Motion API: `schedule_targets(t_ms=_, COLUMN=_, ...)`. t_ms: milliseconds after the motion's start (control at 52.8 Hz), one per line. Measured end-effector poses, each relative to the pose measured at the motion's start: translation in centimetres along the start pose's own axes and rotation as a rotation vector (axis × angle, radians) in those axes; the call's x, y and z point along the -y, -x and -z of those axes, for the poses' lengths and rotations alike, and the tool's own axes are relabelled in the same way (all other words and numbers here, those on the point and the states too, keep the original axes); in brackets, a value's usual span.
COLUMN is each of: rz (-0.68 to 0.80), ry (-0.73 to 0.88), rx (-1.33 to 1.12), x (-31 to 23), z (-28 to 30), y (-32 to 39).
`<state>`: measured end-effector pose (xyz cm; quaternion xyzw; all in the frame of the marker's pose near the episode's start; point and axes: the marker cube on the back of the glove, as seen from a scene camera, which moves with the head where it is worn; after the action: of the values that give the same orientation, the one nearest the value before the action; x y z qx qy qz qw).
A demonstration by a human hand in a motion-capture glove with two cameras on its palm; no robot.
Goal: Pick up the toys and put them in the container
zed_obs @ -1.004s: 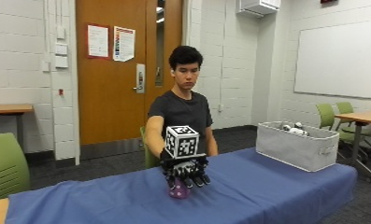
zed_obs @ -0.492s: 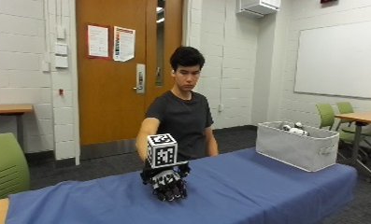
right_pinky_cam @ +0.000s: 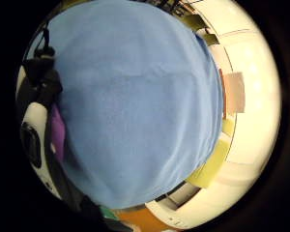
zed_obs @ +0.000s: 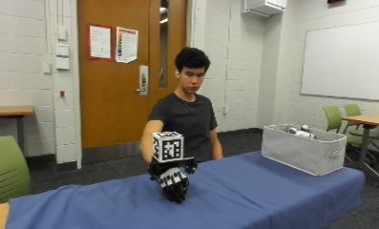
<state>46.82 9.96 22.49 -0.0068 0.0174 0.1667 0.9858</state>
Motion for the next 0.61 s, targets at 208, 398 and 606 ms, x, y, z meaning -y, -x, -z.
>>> schedule_targets(t_ms=208, rz=0.047, ry=0.02, rx=-0.02, x=0.4, z=1.2, y=1.3)
schedule_targets(t_ms=398, rz=0.098, ry=-0.001, rx=-0.019, x=1.1, z=3.0, y=3.9)
schedule_targets(t_ms=606, rz=0.151, ry=-0.013, rx=-0.026, x=2.0, z=6.4, y=7.4)
